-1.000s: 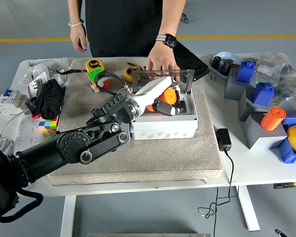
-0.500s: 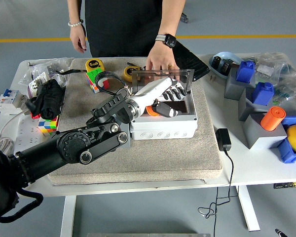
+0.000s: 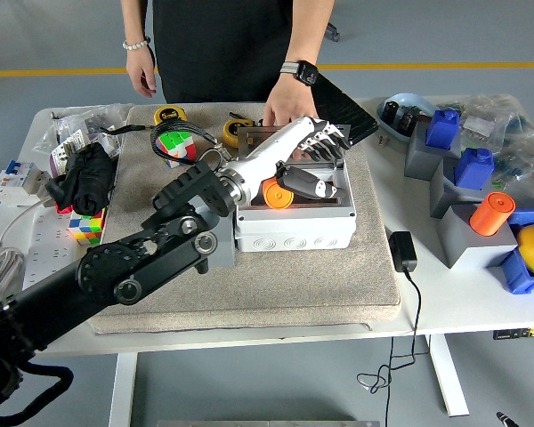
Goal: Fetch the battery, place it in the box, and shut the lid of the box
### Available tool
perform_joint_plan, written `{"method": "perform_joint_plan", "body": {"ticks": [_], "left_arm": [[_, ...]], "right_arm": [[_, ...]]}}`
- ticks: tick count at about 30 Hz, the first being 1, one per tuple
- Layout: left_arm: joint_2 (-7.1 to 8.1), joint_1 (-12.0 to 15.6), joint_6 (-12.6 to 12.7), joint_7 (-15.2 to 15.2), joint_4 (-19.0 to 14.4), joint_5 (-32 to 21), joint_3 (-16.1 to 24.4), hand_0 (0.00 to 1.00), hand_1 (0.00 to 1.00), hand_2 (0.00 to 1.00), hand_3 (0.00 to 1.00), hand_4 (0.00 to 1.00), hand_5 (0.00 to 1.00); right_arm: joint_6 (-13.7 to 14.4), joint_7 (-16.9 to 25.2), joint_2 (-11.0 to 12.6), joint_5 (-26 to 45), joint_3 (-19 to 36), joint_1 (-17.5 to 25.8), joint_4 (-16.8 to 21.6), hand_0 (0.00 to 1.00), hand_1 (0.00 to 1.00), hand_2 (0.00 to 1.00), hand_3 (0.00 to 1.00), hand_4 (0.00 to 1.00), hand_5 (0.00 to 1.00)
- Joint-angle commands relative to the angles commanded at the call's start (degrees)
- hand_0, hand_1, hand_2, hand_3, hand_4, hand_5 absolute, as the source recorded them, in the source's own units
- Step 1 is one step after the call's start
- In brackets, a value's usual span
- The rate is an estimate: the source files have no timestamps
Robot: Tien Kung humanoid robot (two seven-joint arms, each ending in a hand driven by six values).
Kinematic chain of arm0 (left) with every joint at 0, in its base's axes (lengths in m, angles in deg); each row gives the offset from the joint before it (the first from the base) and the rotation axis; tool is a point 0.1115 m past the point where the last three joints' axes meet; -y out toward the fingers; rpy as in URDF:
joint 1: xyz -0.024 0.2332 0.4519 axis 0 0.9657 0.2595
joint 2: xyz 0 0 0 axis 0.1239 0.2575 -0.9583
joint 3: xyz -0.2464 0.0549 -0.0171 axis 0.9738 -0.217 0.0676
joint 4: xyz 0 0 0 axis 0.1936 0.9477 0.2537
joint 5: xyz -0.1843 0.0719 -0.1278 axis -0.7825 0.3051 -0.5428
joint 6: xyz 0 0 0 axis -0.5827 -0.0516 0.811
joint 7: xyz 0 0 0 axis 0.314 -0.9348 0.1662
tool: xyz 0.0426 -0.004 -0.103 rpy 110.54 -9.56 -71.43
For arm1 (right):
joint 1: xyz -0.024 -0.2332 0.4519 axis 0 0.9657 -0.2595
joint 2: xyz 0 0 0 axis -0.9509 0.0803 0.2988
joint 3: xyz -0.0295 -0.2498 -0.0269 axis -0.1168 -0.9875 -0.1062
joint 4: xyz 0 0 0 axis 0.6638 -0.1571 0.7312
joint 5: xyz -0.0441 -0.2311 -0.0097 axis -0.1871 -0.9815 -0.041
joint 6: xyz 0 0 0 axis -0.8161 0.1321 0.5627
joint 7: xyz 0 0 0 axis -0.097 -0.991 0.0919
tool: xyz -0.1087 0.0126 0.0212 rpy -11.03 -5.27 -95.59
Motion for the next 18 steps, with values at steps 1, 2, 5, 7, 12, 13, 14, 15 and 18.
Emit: {"method": "perform_joint_plan", "body": {"ticks": [1,2,5,7,12,13,14,15,18], "left_arm": [[0.54,0.72,-0.11,0.08,-0.91,-0.05,0.84,0.457,0.563,0.584,0.564,0.964,0.241],[1.32,1.73,-0.09,0.16,-2.02,0.00,1.92,0.457,0.563,0.584,0.564,0.964,0.241],[3.85,5.03,0.47,-0.04,-4.86,0.00,5.26,0.457,0.563,0.584,0.564,0.964,0.241],[5.60,7.18,0.73,-0.01,-5.96,0.06,6.99,0.418,0.553,0.588,0.574,0.853,0.129],[8.67,10.57,0.54,0.62,-6.50,0.69,8.74,0.430,0.554,0.586,0.569,0.875,0.161],[9.19,11.12,0.48,0.73,-6.52,0.79,8.73,0.430,0.554,0.586,0.569,0.875,0.161],[9.65,11.61,0.41,0.80,-6.57,0.86,8.62,0.430,0.554,0.586,0.569,0.875,0.161],[9.94,11.96,0.33,0.88,-6.64,0.87,8.48,0.430,0.554,0.586,0.569,0.875,0.161],[10.42,12.70,0.06,1.22,-7.03,0.82,7.79,0.440,0.570,0.594,0.570,0.854,0.131]], "right_arm": [[0.00,0.03,0.01,-0.08,0.08,0.00,0.01,0.674,0.647,0.665,0.552,0.874,0.440],[-0.05,0.03,-0.01,0.00,0.11,0.00,0.00,0.674,0.647,0.665,0.552,0.874,0.440],[-0.12,0.12,-0.01,0.00,0.49,0.00,0.01,0.674,0.647,0.665,0.552,0.874,0.440],[-0.19,0.12,-0.03,0.04,0.58,0.00,-0.01,0.676,0.647,0.664,0.552,0.874,0.440],[-0.30,0.03,-0.05,-0.12,0.54,-0.05,-0.03,0.674,0.646,0.664,0.551,0.873,0.441],[-0.32,0.00,-0.05,-0.15,0.50,-0.07,-0.03,0.674,0.646,0.664,0.551,0.873,0.441],[-0.34,-0.03,-0.06,-0.15,0.44,-0.09,-0.04,0.674,0.646,0.664,0.551,0.873,0.441],[-0.35,-0.05,-0.06,-0.16,0.41,-0.09,-0.05,0.674,0.646,0.664,0.551,0.873,0.441],[-0.37,-0.09,-0.07,-0.14,0.28,-0.15,-0.05,0.674,0.647,0.664,0.552,0.873,0.440]]}}
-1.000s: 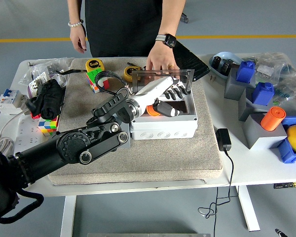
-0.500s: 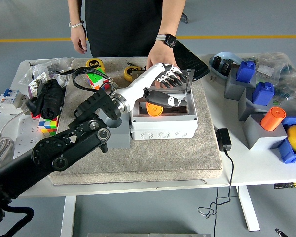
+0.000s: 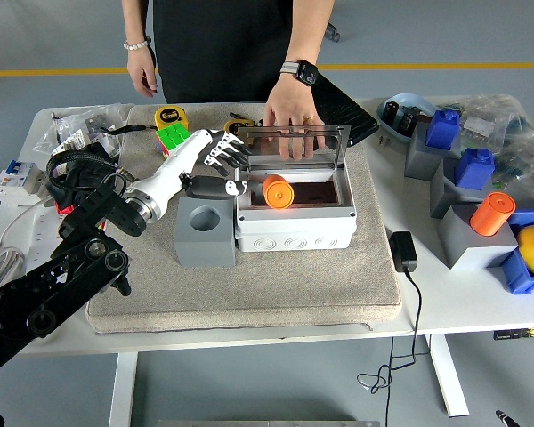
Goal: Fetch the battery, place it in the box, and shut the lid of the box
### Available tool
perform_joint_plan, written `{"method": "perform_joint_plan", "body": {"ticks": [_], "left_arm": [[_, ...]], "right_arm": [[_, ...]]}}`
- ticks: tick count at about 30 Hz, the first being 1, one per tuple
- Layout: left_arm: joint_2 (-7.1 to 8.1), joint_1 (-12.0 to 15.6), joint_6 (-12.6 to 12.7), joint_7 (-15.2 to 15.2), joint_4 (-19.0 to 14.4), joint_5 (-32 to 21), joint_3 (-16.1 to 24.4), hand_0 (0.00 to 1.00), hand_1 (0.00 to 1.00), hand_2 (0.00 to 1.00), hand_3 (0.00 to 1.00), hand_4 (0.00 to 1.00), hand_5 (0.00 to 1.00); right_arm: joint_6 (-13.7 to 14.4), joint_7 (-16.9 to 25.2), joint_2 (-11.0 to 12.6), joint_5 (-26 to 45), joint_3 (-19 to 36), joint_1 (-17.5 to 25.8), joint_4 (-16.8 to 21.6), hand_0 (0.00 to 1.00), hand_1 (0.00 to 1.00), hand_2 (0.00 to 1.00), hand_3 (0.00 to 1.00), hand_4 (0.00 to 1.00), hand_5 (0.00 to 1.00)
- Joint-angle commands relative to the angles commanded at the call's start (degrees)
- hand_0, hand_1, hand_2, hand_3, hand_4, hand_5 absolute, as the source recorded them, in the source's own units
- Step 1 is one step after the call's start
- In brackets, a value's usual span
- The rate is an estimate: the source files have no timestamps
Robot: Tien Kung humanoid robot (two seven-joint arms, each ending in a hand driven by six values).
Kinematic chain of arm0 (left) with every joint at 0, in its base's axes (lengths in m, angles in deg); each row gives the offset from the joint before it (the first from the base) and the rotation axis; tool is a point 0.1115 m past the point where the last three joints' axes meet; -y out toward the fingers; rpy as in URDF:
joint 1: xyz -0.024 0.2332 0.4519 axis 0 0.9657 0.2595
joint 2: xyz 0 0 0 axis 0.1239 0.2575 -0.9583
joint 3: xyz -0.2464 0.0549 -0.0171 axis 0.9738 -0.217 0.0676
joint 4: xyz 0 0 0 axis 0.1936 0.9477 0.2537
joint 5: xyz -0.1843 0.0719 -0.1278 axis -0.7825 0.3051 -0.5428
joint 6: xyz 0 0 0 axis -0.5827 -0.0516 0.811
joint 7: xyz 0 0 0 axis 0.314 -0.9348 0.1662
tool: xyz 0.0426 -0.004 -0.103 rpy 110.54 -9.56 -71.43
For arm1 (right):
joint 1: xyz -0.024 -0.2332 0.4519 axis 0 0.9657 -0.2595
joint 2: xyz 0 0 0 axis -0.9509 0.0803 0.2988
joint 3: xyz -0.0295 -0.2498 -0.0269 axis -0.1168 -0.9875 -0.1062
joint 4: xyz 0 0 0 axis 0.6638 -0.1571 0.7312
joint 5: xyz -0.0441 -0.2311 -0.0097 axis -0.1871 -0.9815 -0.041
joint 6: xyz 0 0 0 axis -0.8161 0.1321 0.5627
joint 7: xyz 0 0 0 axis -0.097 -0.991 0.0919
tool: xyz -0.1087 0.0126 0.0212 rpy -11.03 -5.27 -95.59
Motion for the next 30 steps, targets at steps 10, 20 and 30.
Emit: {"method": "perform_joint_plan", "body": {"ticks": [10,20,30], "left_arm": [[-0.83,-0.51,-0.96,1.21,-0.47,0.02,-3.50,0.444,0.578,0.597,0.572,0.855,0.134],[-3.69,-2.82,-0.89,1.10,0.42,-1.40,-6.83,0.446,0.580,0.599,0.574,0.841,0.117],[-10.96,-9.14,0.53,-1.69,6.38,-5.75,-10.90,0.446,0.580,0.599,0.575,0.837,0.111]], "right_arm": [[0.04,-0.01,-0.05,0.01,-0.07,-0.01,0.03,0.675,0.646,0.662,0.552,0.873,0.439],[0.08,0.16,0.02,0.26,-0.04,0.18,0.07,0.675,0.646,0.661,0.551,0.872,0.439],[0.18,0.18,0.01,0.55,-0.42,-0.10,0.13,0.674,0.647,0.660,0.550,0.872,0.441]]}}
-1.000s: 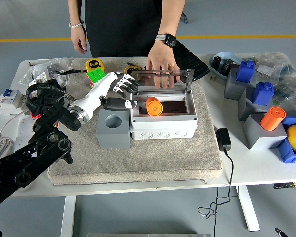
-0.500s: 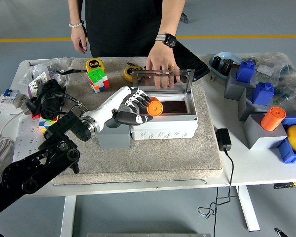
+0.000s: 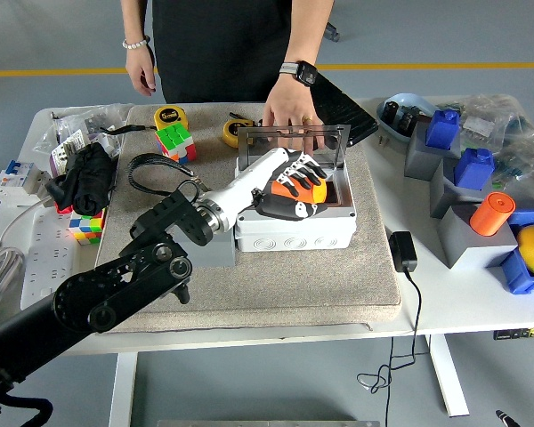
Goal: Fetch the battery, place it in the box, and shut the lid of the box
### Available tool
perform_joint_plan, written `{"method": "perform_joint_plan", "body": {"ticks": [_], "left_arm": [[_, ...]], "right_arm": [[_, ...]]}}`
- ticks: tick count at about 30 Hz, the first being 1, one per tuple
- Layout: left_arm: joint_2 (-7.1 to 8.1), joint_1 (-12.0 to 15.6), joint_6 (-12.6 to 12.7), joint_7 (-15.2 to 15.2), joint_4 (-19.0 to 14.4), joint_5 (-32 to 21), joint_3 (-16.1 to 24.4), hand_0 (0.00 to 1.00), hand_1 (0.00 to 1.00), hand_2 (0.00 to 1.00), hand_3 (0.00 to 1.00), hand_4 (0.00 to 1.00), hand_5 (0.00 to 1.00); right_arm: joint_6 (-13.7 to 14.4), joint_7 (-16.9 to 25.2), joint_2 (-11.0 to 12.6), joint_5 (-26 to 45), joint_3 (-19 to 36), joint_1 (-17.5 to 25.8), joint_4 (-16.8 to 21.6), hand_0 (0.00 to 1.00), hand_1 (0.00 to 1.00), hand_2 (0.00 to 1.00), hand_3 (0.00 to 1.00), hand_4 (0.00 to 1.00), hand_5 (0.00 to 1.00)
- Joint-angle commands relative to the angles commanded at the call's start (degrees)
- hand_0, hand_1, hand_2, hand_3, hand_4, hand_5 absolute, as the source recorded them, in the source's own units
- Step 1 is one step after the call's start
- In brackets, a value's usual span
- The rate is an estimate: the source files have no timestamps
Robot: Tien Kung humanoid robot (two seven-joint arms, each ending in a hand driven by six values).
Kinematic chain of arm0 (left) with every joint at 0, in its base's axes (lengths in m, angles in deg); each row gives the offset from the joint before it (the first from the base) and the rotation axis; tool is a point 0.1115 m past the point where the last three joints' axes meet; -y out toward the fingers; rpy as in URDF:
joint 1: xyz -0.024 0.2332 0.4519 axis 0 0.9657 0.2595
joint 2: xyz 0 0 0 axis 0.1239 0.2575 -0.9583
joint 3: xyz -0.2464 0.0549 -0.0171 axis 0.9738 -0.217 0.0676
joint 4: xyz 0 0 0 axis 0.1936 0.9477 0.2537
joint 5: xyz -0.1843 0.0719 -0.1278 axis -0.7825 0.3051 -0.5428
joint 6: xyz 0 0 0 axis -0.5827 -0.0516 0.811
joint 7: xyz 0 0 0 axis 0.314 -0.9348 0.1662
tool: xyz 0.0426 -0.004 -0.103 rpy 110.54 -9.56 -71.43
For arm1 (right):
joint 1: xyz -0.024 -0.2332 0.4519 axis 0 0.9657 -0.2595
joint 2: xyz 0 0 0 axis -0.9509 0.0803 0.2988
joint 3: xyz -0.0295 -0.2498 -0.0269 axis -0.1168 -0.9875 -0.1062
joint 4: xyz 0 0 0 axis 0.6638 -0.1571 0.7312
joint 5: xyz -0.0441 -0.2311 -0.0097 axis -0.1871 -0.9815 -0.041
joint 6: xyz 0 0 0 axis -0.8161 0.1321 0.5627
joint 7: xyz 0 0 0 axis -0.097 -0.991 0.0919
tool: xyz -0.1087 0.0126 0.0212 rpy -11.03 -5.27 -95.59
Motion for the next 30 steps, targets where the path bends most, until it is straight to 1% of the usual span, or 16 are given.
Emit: {"method": "perform_joint_plan", "body": {"ticks": [2,5,9,11,12,15,17,18,23,24,29,30], "left_arm": [[-0.52,-0.26,-0.02,-0.25,-0.26,-0.39,-0.59,0.446,0.580,0.599,0.575,0.837,0.111],[-0.59,-0.53,0.26,-0.75,-1.46,-0.97,-0.96,0.446,0.580,0.599,0.575,0.837,0.111],[-0.22,-1.46,1.92,-2.65,-2.10,-1.44,-0.19,0.446,0.582,0.600,0.576,0.833,0.109],[0.00,-2.24,3.04,-4.33,-2.12,-1.71,0.87,0.446,0.582,0.600,0.576,0.833,0.109],[0.04,-2.55,3.36,-4.80,-2.06,-1.61,1.27,0.687,0.708,0.670,0.622,0.905,0.241],[0.14,-3.69,3.67,-5.26,-1.46,-0.46,3.05,0.687,0.708,0.670,0.622,0.905,0.241],[0.16,-4.25,3.42,-4.90,-0.81,0.62,4.25,0.687,0.708,0.670,0.622,0.905,0.241],[0.18,-4.58,3.15,-4.46,-0.34,1.56,4.87,0.821,0.819,0.787,0.734,0.957,0.369],[0.18,-6.11,1.40,-2.10,2.89,5.24,6.39,0.821,0.819,0.787,0.734,0.957,0.369],[0.15,-6.31,1.25,-1.95,3.36,5.55,6.44,0.873,0.861,0.826,0.802,0.977,0.439],[-0.21,-8.25,0.41,-0.71,7.86,7.63,6.07,0.873,0.861,0.826,0.802,0.977,0.439],[-0.25,-8.58,0.18,-0.36,8.64,8.07,5.93,0.874,0.864,0.829,0.804,0.984,0.467]], "right_arm": [[0.08,0.03,-0.01,-0.14,0.10,-0.01,0.01,0.674,0.647,0.660,0.550,0.872,0.441],[0.03,0.05,0.02,0.20,0.11,0.17,0.02,0.674,0.647,0.660,0.550,0.872,0.441],[0.05,0.06,0.07,0.27,0.10,0.32,0.02,0.674,0.646,0.661,0.550,0.872,0.441],[0.11,-0.02,0.07,0.08,-0.04,0.24,-0.02,0.674,0.646,0.661,0.550,0.872,0.441],[0.13,-0.03,0.07,0.03,-0.03,0.22,-0.02,0.674,0.647,0.660,0.549,0.872,0.441],[0.19,-0.04,0.04,0.01,-0.06,0.19,-0.01,0.674,0.647,0.660,0.549,0.872,0.441],[0.22,-0.03,0.03,0.04,-0.03,0.18,-0.01,0.674,0.647,0.660,0.549,0.872,0.441],[0.24,0.00,0.01,0.08,-0.01,0.20,-0.01,0.674,0.647,0.661,0.549,0.871,0.440],[0.26,0.02,0.03,0.32,-0.11,0.26,0.00,0.674,0.647,0.661,0.549,0.871,0.440],[0.27,0.01,0.04,0.33,-0.11,0.26,0.00,0.674,0.646,0.660,0.549,0.871,0.441],[0.30,-0.04,0.06,0.32,-0.23,0.24,0.00,0.674,0.646,0.660,0.549,0.871,0.441],[0.31,-0.05,0.06,0.31,-0.25,0.24,0.00,0.673,0.646,0.660,0.549,0.871,0.441]]}}
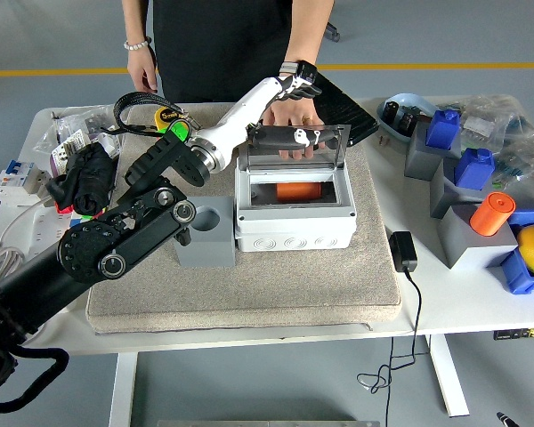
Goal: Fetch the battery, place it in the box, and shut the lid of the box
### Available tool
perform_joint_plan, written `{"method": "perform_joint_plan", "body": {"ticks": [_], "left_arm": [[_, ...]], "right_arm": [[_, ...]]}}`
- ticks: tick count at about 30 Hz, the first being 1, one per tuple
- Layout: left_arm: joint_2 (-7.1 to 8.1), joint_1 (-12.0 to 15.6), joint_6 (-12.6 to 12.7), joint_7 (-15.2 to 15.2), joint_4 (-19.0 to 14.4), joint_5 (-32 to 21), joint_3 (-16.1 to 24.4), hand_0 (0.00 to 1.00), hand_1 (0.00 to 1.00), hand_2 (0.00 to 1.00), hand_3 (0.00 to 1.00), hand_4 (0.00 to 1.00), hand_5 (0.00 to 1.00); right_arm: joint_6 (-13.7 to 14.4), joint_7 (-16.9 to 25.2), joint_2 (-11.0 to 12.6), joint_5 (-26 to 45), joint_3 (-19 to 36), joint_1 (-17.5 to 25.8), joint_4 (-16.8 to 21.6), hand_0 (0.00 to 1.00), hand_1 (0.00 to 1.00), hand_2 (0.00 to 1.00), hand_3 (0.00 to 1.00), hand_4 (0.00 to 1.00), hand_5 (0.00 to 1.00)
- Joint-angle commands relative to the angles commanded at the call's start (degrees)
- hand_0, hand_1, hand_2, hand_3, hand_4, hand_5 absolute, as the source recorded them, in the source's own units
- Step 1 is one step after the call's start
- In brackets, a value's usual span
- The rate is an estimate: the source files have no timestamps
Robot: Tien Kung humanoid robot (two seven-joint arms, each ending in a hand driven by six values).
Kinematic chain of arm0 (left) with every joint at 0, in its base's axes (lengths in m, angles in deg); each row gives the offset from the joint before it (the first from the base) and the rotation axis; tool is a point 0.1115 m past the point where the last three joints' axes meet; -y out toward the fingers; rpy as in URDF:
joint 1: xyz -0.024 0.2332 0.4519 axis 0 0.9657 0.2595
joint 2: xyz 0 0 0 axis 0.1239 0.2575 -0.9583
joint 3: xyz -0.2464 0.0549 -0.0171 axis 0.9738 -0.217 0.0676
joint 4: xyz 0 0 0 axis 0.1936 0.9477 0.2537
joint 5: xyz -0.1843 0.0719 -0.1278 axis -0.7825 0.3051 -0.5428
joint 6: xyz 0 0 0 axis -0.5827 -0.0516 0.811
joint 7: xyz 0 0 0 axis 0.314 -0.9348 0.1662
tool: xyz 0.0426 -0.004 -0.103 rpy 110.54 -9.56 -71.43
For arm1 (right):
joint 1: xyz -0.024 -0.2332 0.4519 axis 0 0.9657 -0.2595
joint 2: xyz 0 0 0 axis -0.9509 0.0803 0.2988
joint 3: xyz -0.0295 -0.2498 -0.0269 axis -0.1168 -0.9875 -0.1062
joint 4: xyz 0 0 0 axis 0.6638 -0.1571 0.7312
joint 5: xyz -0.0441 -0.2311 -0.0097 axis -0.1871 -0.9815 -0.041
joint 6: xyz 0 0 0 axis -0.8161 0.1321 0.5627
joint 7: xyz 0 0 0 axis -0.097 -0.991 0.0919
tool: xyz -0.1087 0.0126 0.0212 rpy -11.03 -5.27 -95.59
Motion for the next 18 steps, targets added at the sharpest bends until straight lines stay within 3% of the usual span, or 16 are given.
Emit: {"method": "perform_joint_plan", "body": {"ticks": [3,8,11,12,17,18], "left_arm": [[-0.01,-0.74,-1.12,1.63,1.99,0.94,-0.33,0.874,0.864,0.829,0.804,0.984,0.467],[0.36,-0.61,-4.21,5.72,2.09,2.71,-0.33,0.854,0.831,0.805,0.789,0.984,0.480],[0.52,-0.27,-5.89,7.87,1.32,3.60,0.13,0.854,0.831,0.805,0.789,0.984,0.480],[0.60,-0.13,-6.27,8.27,0.94,3.82,0.29,0.778,0.743,0.736,0.753,0.982,0.491],[1.56,1.41,-8.10,10.76,-3.68,4.03,1.66,0.778,0.743,0.736,0.753,0.982,0.491],[1.70,1.79,-8.35,11.22,-4.68,4.08,1.93,0.564,0.614,0.611,0.648,0.977,0.489]], "right_arm": [[0.02,-0.02,0.03,0.01,-0.01,-0.09,0.00,0.673,0.646,0.660,0.549,0.871,0.441],[0.00,0.05,0.00,0.19,0.18,-0.05,0.02,0.672,0.647,0.661,0.550,0.871,0.442],[0.02,0.08,-0.02,0.15,0.25,-0.05,0.01,0.672,0.647,0.661,0.550,0.871,0.442],[0.03,0.07,-0.02,0.09,0.25,-0.05,0.00,0.674,0.647,0.661,0.549,0.871,0.442],[0.01,0.08,0.01,0.01,0.33,0.07,0.01,0.674,0.647,0.661,0.549,0.871,0.442],[0.00,0.10,0.00,0.02,0.33,0.09,0.01,0.673,0.646,0.661,0.550,0.871,0.443]]}}
